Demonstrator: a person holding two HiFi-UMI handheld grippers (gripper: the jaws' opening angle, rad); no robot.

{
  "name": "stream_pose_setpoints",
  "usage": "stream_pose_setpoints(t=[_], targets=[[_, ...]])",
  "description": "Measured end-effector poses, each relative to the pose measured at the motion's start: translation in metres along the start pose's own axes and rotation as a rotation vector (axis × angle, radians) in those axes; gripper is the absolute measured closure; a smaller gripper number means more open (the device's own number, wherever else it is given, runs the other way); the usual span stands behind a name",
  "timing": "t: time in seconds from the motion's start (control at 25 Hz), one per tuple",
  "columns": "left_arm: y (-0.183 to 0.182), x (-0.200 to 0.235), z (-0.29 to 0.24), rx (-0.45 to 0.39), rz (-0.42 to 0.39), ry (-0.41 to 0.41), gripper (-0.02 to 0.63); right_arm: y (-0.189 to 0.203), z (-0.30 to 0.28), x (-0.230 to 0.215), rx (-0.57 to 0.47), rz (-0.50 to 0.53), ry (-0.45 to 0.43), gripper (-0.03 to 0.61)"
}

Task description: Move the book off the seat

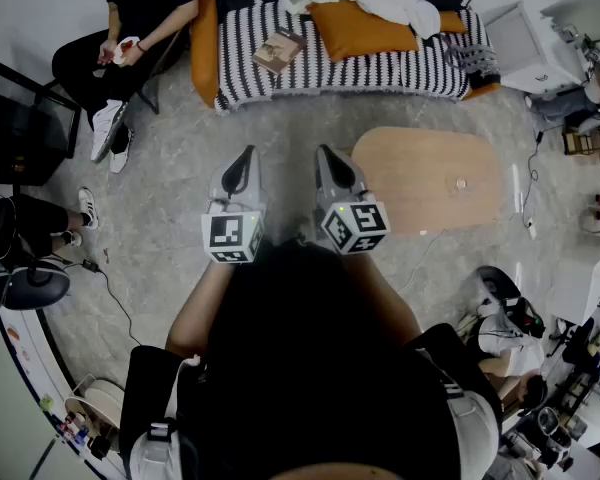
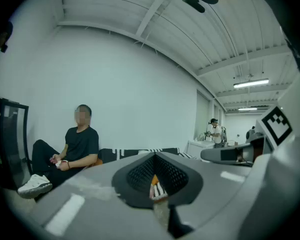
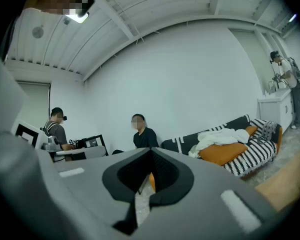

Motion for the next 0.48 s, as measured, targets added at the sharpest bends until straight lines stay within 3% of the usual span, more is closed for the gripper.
stream_pose_setpoints(t=[0.48], targets=[[0.002,0.01,0.014,-0.004,0.009,0.015,0.609,0.01,-0.001,0.016,0.004,-0.013,0.023,0.572]])
Point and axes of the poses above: the fingertips, and each gripper's own axes: z backward along the fingers, x to its left, y out of its underside, the point moved 8 cm from there along z, backward along the fingers, and after that the axes turned 5 degrees about -z, right-handed, at the moved point
